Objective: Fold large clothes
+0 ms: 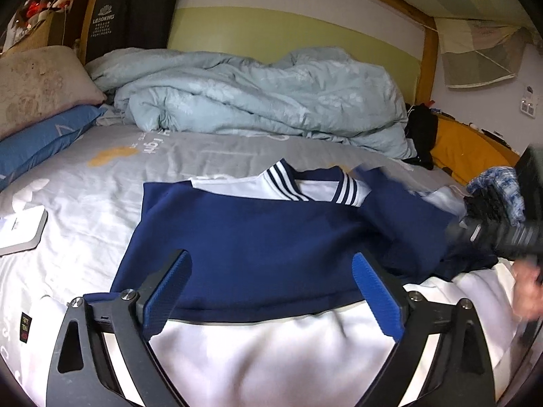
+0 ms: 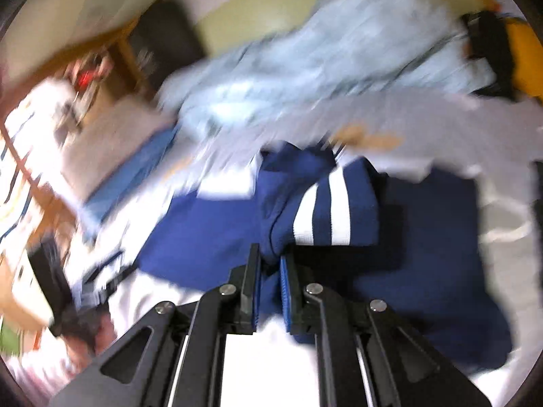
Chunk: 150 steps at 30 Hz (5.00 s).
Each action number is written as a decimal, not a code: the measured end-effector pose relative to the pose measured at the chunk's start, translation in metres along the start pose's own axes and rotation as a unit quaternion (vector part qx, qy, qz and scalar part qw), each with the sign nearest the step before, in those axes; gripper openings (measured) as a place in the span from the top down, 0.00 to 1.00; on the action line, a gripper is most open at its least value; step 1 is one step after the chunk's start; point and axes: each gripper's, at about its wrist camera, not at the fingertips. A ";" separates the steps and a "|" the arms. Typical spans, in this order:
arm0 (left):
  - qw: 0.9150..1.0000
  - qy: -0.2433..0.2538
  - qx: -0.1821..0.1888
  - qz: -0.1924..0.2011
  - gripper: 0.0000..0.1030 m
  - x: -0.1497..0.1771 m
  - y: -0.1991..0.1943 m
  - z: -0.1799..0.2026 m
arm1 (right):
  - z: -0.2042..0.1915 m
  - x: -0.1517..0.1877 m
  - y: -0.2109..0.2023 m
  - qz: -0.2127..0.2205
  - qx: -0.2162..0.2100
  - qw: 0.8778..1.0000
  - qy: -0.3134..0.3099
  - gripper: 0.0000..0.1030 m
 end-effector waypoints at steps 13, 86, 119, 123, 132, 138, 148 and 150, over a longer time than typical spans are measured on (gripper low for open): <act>0.992 0.053 0.083 -0.076 0.26 0.015 0.006 0.030 | -0.011 0.006 -0.002 -0.031 0.060 0.997 -0.043 0.63; 0.961 -0.035 -0.242 -0.126 0.98 -0.088 0.094 -0.061 | 0.129 -0.007 -0.067 -0.069 0.277 0.952 0.110 0.33; 0.986 0.075 -0.134 -0.057 0.05 -0.032 0.034 -0.033 | 0.067 0.011 0.000 -0.094 0.233 0.968 0.024 0.12; 0.985 0.093 -0.141 -0.019 0.05 -0.023 0.026 -0.020 | 0.064 0.016 0.013 -0.135 0.241 0.961 0.006 0.11; 0.980 0.018 -0.146 -0.134 0.05 -0.010 0.078 -0.049 | 0.117 0.020 0.036 -0.177 0.262 0.946 0.066 0.11; 0.980 0.015 -0.141 -0.140 0.05 -0.010 0.090 -0.050 | 0.147 0.011 0.029 -0.170 0.277 0.941 0.091 0.11; 0.950 0.046 -0.249 -0.184 0.04 -0.017 0.115 -0.064 | 0.113 0.014 -0.010 -0.186 0.184 0.964 0.051 0.12; 0.947 0.007 -0.252 -0.198 0.02 -0.021 0.117 -0.080 | 0.106 0.019 -0.009 -0.213 0.192 0.957 0.045 0.12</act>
Point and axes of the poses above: each gripper's, at about its wrist camera, not at the fingertips, and y roughly the way its jaws point, z to its right, x to its underside, and after that the axes turned 11 degrees about -y, right-handed
